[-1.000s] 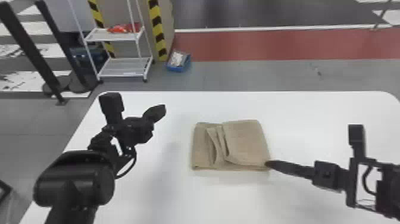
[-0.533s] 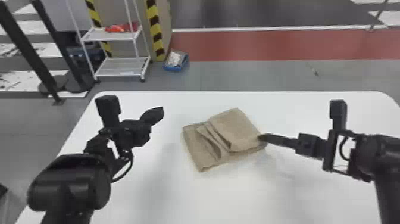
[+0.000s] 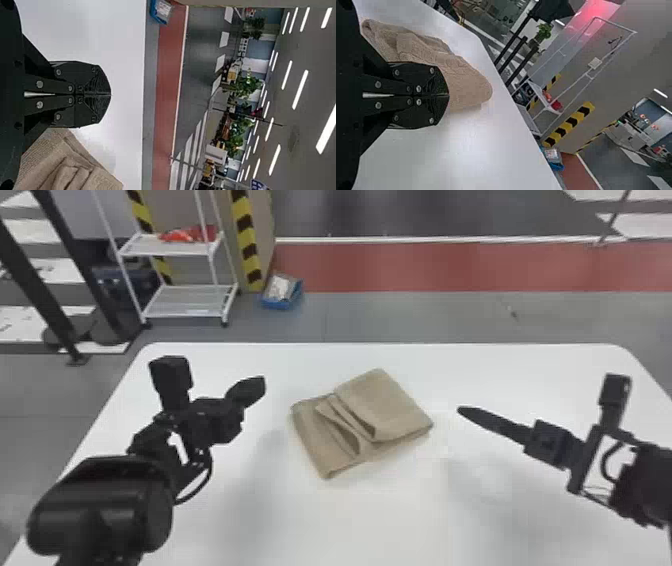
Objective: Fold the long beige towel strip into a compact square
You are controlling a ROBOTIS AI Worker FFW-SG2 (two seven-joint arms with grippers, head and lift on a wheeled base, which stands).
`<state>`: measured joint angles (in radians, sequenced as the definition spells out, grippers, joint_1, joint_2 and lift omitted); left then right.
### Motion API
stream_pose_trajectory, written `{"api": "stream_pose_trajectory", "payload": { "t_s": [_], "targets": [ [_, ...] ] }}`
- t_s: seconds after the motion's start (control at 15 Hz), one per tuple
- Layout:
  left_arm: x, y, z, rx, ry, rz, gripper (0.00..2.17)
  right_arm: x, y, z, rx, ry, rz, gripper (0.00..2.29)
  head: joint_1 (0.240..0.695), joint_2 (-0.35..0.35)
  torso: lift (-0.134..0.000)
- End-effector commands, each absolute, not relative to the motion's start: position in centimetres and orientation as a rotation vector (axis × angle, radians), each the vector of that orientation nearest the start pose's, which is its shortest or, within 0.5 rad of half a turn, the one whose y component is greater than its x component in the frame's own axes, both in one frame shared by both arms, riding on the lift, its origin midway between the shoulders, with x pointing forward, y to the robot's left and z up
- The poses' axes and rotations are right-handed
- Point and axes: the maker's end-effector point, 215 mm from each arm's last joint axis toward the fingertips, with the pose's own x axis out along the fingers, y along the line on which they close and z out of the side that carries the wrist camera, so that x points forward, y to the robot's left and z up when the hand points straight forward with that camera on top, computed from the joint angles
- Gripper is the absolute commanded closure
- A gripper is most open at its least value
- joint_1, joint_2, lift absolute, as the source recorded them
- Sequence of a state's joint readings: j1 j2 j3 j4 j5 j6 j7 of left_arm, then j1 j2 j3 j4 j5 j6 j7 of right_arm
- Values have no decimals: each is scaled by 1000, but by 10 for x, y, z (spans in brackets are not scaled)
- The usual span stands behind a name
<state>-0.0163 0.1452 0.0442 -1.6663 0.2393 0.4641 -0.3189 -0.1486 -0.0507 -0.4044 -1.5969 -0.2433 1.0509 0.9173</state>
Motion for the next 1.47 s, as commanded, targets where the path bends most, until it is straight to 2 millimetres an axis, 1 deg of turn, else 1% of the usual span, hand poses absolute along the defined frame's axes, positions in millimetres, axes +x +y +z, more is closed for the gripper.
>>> {"api": "stream_pose_trajectory", "payload": {
  "t_s": [0.0, 0.13, 0.2, 0.27, 0.33, 0.53, 0.67, 0.8, 0.93, 1.07, 1.27, 1.4],
  "targets": [
    [573, 199, -413, -151, 354, -338, 1919, 491, -264, -396, 746, 533, 594, 2125, 695, 8, -124],
    [570, 183, -422, -144, 369, -373, 1919, 467, -304, -382, 800, 488, 587, 2125, 695, -35, -124],
    [570, 178, -425, -145, 375, -388, 1919, 460, -318, -377, 802, 473, 578, 2125, 695, -61, -124],
    [573, 172, -426, -140, 373, -401, 1919, 451, -327, -371, 818, 454, 579, 2125, 695, -108, -124],
    [575, 169, -427, -130, 368, -401, 1919, 443, -337, -364, 824, 432, 578, 2125, 695, -132, -124],
    [581, 161, -436, -102, 377, -415, 1922, 433, -343, -358, 837, 421, 581, 2125, 695, -180, -124],
    [584, 159, -439, -83, 378, -429, 1919, 429, -345, -355, 855, 414, 585, 2125, 695, -192, -124],
    [584, 164, -442, -77, 384, -432, 1922, 426, -346, -352, 855, 409, 589, 2125, 695, -199, -124],
    [579, 167, -443, -76, 387, -436, 1922, 429, -347, -349, 849, 404, 592, 2125, 695, -199, -124],
    [574, 168, -450, -54, 404, -434, 1922, 430, -342, -348, 853, 403, 601, 2125, 695, -196, -124],
    [571, 165, -454, -39, 417, -439, 1922, 430, -341, -346, 859, 394, 608, 2125, 695, -191, -124],
    [565, 161, -457, -48, 438, -458, 1922, 430, -344, -345, 859, 391, 604, 2125, 695, -192, -124]
  ]
}}
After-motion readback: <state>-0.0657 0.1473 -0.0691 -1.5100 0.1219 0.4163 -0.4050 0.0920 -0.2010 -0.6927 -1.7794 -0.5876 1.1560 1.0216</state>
